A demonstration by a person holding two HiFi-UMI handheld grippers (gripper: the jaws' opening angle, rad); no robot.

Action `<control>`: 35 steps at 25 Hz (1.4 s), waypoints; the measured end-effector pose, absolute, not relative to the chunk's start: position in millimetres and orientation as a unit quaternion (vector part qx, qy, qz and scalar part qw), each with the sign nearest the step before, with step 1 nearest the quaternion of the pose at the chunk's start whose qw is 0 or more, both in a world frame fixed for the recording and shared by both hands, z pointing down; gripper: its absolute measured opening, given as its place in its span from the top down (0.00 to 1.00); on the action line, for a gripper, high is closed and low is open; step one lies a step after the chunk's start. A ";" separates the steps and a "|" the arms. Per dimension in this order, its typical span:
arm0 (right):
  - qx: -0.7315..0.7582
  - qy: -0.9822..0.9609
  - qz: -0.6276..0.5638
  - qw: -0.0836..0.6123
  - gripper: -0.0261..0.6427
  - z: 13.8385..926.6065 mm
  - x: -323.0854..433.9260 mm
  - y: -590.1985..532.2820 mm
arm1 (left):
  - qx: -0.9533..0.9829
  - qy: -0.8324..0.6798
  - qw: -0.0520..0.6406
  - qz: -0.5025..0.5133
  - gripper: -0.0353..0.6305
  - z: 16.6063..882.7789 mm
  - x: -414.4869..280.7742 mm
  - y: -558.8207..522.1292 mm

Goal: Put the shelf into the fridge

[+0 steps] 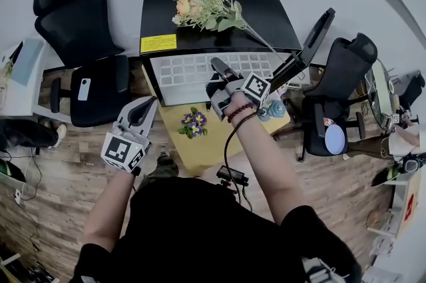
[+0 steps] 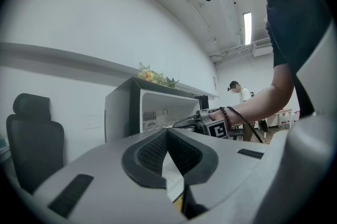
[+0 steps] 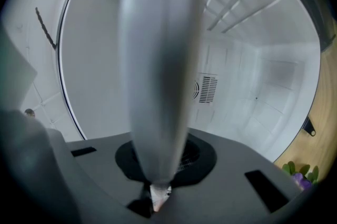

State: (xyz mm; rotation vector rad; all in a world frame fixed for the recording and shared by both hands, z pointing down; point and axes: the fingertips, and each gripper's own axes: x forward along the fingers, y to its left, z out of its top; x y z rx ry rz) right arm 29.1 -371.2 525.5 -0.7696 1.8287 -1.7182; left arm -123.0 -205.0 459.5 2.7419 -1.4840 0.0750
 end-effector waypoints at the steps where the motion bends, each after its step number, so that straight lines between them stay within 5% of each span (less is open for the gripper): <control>1: -0.284 0.674 -0.633 0.256 0.90 525.7 28.9 -372.0 | 0.879 -0.476 0.012 0.024 0.92 459.5 -122.9 -204.4; 35: -0.291 0.689 -0.617 0.244 0.89 525.5 19.4 -408.5 | 0.876 -0.481 0.011 0.031 0.92 458.4 -133.8 -207.7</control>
